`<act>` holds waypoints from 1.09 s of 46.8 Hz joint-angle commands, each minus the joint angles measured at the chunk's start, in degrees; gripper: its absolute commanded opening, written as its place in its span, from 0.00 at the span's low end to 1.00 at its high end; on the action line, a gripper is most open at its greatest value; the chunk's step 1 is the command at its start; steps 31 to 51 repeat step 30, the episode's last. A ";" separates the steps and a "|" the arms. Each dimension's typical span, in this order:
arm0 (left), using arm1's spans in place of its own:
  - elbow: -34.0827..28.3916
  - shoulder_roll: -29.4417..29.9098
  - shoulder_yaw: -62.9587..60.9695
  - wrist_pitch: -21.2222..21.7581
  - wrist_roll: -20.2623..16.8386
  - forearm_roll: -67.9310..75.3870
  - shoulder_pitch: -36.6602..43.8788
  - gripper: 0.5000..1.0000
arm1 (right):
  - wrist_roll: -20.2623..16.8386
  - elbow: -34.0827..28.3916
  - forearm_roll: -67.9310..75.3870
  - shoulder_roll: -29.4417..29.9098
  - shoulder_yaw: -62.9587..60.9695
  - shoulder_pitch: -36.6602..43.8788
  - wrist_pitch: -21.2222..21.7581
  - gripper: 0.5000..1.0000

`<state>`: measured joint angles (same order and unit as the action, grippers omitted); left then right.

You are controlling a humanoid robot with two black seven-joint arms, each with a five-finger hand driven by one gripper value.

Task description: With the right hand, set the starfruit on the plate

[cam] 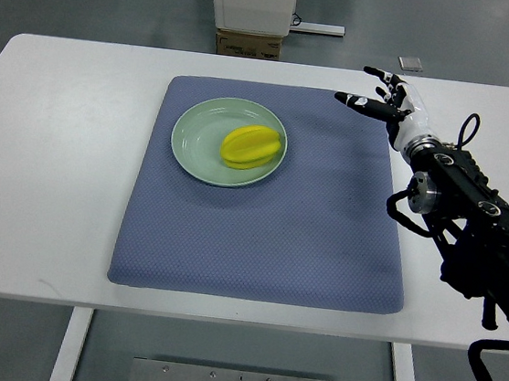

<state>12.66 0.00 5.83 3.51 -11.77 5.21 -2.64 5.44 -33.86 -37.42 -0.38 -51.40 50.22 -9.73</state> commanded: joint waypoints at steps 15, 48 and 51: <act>0.00 0.00 -0.03 0.00 0.00 -0.03 0.01 1.00 | 0.80 -0.24 3.41 -2.16 -7.23 -3.64 -0.11 1.00; 0.00 0.00 -0.03 0.00 0.00 0.06 0.01 1.00 | 0.80 -0.24 4.73 -2.69 -7.14 -3.82 -0.11 1.00; 0.00 0.00 -0.03 0.00 0.00 0.06 0.01 1.00 | 0.80 -0.24 4.73 -2.69 -7.14 -3.82 -0.11 1.00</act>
